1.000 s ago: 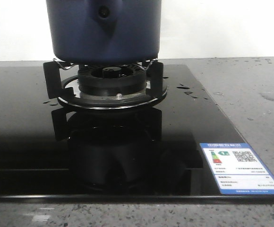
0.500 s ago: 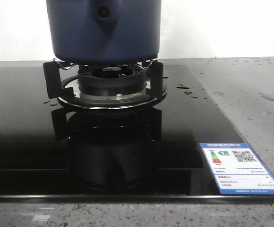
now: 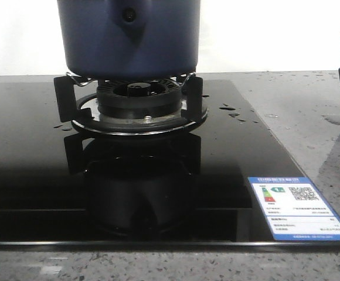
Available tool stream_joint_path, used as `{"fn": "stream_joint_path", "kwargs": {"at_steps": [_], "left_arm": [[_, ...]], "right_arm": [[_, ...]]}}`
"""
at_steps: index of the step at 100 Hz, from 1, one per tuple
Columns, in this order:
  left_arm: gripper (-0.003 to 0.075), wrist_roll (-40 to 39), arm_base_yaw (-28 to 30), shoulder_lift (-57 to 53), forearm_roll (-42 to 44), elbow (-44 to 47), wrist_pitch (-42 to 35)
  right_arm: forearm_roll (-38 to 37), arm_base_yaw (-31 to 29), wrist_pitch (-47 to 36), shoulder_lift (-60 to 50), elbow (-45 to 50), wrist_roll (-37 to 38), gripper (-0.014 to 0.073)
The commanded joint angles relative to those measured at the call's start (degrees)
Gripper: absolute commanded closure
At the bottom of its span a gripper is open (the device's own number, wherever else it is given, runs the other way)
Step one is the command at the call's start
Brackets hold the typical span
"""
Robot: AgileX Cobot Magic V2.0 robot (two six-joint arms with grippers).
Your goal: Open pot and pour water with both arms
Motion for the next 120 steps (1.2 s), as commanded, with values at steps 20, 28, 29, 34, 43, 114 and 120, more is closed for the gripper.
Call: {"fn": "stream_joint_path", "kwargs": {"at_steps": [20, 28, 29, 34, 43, 114, 120], "left_arm": [[0.0446, 0.0, -0.5, -1.7, -5.8, -2.3, 0.3], [0.0446, 1.2, -0.5, -1.7, -5.8, -2.3, 0.3], [0.0446, 1.3, -0.5, -1.7, -5.8, -2.3, 0.3], [0.0446, 1.4, -0.5, -1.7, -5.8, -2.3, 0.3], [0.0446, 1.7, -0.5, -1.6, -5.8, -2.3, 0.3], [0.0446, 10.5, -4.4, 11.5, -6.6, -2.3, 0.0], [0.0446, 10.5, -4.9, 12.6, -7.7, -2.3, -0.1]], "right_arm": [[1.9, -0.4, -7.1, -0.7, -1.1, 0.0, 0.0042], [2.7, -0.4, -6.8, -1.4, -1.1, 0.0, -0.0026], [2.7, -0.4, -6.8, -1.7, -1.1, 0.0, -0.0033], [2.7, -0.4, -6.5, -2.9, -1.1, 0.0, -0.0044], [2.7, -0.4, -5.6, -5.5, -1.1, 0.0, -0.0043], [2.7, -0.3, 17.2, -40.9, -1.1, 5.4, 0.0300], [2.7, -0.3, 17.4, -42.0, -1.1, 5.4, 0.0459]]}}
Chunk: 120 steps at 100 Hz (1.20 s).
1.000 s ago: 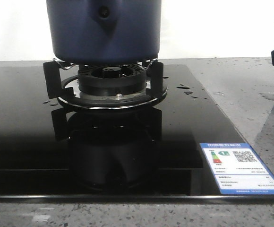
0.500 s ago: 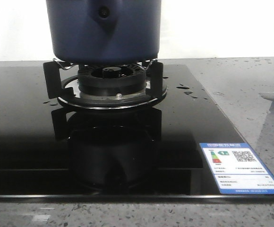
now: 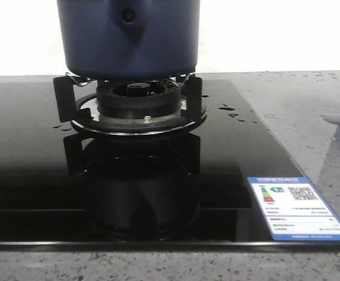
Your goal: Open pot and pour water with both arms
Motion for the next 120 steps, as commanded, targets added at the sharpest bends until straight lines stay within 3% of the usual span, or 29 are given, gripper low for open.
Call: {"fn": "stream_joint_path", "kwargs": {"at_steps": [1, 8, 30, 80, 109, 120], "left_arm": [[0.0446, 0.8, -1.2, -1.3, -7.3, -2.3, 1.2], [0.0446, 0.9, -1.2, -0.1, -8.8, -2.3, 1.2], [0.0446, 0.9, 0.2, 1.1, -9.6, -2.3, 0.9], [0.0446, -2.2, 3.6, 0.6, -4.1, -2.3, 12.1], [0.0445, -2.2, 3.4, 0.6, -2.6, -2.3, 10.0], [0.0370, -2.2, 3.3, 0.6, -3.0, -2.3, 9.2]], "right_arm": [[0.6, -0.3, -2.2, -1.7, -1.5, 0.3, 0.0497], [0.6, -0.3, -2.5, -2.2, -1.5, 0.3, 0.0668], [0.6, -0.3, -2.5, -2.2, -1.5, 0.3, 0.0664], [0.6, -0.3, -2.3, -2.2, -1.5, 0.3, 0.0664], [0.6, -0.3, -2.3, -2.2, -1.5, 0.3, 0.0664], [0.6, -0.3, -2.3, -2.2, -1.5, 0.3, 0.0664]]}}
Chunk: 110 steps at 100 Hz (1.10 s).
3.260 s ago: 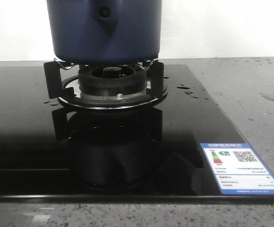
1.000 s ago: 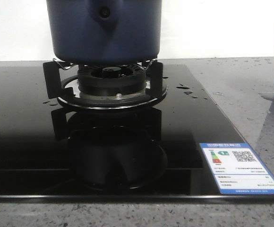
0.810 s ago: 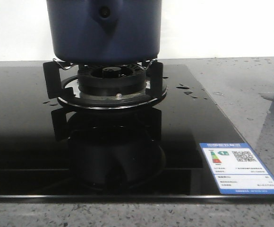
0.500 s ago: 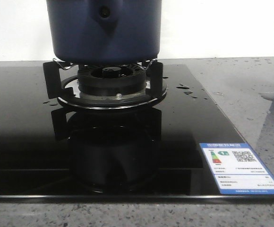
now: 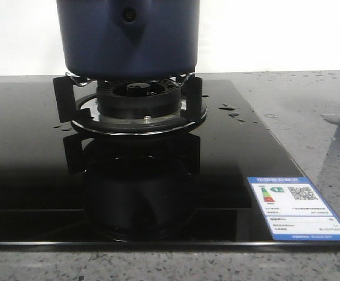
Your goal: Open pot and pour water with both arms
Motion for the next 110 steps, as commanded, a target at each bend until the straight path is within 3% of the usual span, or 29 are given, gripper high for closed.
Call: {"fn": "stream_joint_path", "kwargs": {"at_steps": [1, 10, 17, 30, 40, 52, 66, 85, 110], "left_arm": [[0.0347, -0.5, -0.1, -2.8, -3.5, -1.6, 0.2], [0.0186, -0.5, -0.1, -2.8, -4.8, -1.6, 0.1], [0.0109, -0.5, -0.1, -3.0, -6.7, -1.6, 0.1], [0.0105, -0.5, 0.5, -5.0, -9.1, -1.6, 0.1], [0.0178, -0.7, 1.9, -7.7, -11.1, -1.6, -0.8], [0.0379, -3.2, 4.4, -12.9, -11.4, -1.6, -5.2], [0.0528, -7.0, 8.1, -19.8, -9.7, -1.5, -7.5], [0.0631, -10.1, 11.3, -31.1, -4.7, 4.5, -14.6], [0.0699, -10.3, 11.5, -51.3, -3.5, 28.3, -28.5]], "right_arm": [[0.3, -0.3, -3.9, -0.1, -1.6, 0.1, 0.0664], [0.3, -0.3, -3.9, -0.1, -1.6, 0.1, 0.0664], [0.3, -0.3, -3.8, -0.1, -1.6, 0.1, 0.0664], [0.3, -0.3, -3.6, -0.1, -1.6, 0.1, 0.0664], [0.3, -0.3, -2.3, -0.1, -1.6, 0.1, 0.0664], [0.3, -0.3, 0.2, -0.1, -1.6, 0.1, 0.0664], [0.3, -0.3, 1.3, -0.1, -1.6, 0.1, 0.0664], [-0.8, -0.3, 0.6, -0.1, -1.6, 0.1, 0.0664], [-4.9, 2.5, 0.2, -0.1, -1.5, 0.1, 0.0667]]}}
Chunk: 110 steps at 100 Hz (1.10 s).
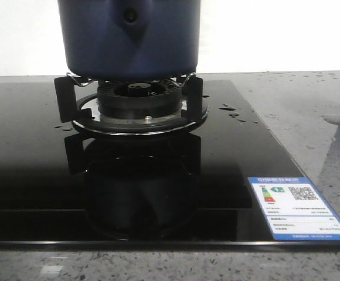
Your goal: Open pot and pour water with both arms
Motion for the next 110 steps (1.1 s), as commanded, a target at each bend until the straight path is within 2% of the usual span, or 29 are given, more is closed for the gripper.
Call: {"fn": "stream_joint_path", "kwargs": {"at_steps": [1, 10, 20, 39, 110], "left_arm": [[0.0703, -0.8, 0.1, -7.3, -2.4, 7.3, -5.3], [0.0739, -0.8, 0.1, -14.5, -2.4, 17.0, -8.1], [0.0739, -0.8, 0.1, -21.5, -2.5, 26.6, -9.2], [0.0739, -0.8, 0.1, -30.0, -2.5, 36.3, -9.3], [0.0739, -0.8, 0.1, -33.0, -2.5, 37.9, -6.4]], "right_arm": [[-2.6, 1.7, -4.4, -0.1, -1.5, 0.1, 0.0667], [-3.6, 3.6, -5.1, -0.1, -1.5, 0.1, 0.0668], [-3.6, 5.3, -6.9, -0.1, -1.5, 0.1, 0.0667], [-3.6, 6.0, -8.8, -0.1, -1.5, 0.1, 0.0667], [-3.6, 6.1, -8.9, -0.1, -1.5, 0.1, 0.0667]]}}
